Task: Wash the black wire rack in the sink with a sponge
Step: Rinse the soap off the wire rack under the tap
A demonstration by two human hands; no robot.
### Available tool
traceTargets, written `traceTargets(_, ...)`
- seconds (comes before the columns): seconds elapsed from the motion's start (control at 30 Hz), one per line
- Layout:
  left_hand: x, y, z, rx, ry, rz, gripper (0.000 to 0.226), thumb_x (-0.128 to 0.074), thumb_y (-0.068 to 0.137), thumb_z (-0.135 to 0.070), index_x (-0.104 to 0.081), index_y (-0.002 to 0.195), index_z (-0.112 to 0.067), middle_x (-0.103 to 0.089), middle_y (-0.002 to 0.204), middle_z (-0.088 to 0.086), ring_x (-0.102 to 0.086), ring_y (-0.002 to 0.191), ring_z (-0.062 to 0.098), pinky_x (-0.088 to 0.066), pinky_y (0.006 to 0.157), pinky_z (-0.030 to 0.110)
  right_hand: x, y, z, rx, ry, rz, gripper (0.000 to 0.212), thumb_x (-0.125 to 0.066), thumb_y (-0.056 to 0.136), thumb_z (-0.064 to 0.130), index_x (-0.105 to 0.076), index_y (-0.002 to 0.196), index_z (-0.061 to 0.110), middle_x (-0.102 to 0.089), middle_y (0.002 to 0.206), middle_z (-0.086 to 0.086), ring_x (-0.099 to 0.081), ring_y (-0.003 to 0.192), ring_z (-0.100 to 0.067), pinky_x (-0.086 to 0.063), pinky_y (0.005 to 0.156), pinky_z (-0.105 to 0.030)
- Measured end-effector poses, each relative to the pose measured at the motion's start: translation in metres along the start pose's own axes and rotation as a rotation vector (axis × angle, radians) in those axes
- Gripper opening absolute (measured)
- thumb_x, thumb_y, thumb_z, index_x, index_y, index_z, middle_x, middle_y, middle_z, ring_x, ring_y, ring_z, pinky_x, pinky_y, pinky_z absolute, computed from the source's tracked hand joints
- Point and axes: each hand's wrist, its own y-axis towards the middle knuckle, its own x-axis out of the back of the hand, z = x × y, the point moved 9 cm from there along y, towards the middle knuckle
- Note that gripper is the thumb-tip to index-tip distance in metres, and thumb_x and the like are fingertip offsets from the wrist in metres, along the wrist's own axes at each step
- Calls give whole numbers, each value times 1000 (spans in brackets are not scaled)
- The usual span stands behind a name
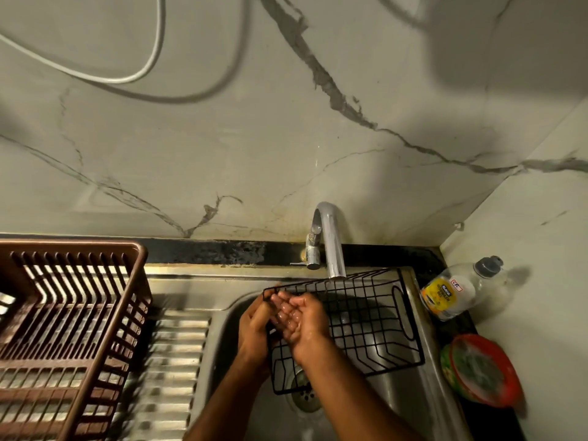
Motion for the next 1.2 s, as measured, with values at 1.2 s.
traceTargets(1.2, 27, -35, 68, 407, 157, 266, 102, -75, 40, -33, -49, 138, -31, -60, 136, -3, -60, 120, 17, -47, 92, 42, 146, -29, 67, 233, -876, -173, 58, -45, 101, 4, -39, 147, 38, -66, 120, -2, -63, 108, -25, -63, 65, -50)
